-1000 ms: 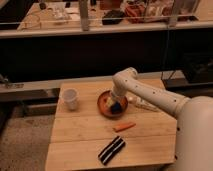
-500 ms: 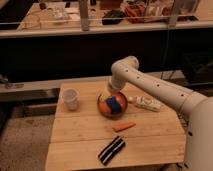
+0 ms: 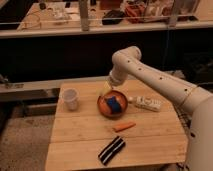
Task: Place the white sponge in the ceramic bowl
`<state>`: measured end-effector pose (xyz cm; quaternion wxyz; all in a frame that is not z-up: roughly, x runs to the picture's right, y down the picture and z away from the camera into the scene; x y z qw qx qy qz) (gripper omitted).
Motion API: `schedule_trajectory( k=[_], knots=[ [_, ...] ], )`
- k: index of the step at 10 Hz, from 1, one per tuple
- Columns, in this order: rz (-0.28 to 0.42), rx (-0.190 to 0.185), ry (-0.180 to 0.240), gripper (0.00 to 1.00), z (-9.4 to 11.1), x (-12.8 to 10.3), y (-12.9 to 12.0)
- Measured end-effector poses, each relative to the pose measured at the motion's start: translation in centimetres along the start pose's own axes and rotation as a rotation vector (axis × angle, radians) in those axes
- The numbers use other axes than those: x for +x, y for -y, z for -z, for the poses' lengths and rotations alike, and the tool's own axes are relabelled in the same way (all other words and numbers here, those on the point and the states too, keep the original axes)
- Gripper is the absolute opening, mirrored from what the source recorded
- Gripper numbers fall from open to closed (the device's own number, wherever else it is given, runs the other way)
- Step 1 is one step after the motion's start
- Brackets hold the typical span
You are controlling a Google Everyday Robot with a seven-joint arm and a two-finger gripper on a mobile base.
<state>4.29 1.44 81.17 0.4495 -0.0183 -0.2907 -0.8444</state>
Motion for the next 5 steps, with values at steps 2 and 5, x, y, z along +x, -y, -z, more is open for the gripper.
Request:
schedule_trajectory(
  k=[2, 5],
  knots=[
    [-0.002, 0.002, 0.007, 0.80, -2.9, -1.0, -0.6],
    [-0.005, 0.002, 0.018, 0.80, -8.0, -2.6, -1.4]
  ],
)
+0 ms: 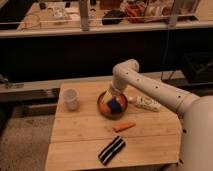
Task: Place the white sponge in the ceramic bowl
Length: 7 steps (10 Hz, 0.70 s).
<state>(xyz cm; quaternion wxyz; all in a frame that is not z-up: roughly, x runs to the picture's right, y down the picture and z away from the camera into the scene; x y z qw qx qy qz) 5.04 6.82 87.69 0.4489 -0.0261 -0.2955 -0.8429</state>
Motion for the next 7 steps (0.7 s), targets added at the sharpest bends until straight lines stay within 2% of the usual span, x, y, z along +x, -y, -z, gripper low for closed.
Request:
schedule_trajectory(
  k=[2, 7],
  knots=[
    [-0.002, 0.004, 0.010, 0.80, -1.59, -0.42, -0.18],
    [-0.001, 0.005, 0.014, 0.80, -1.73, -0.51, -0.23]
  ],
)
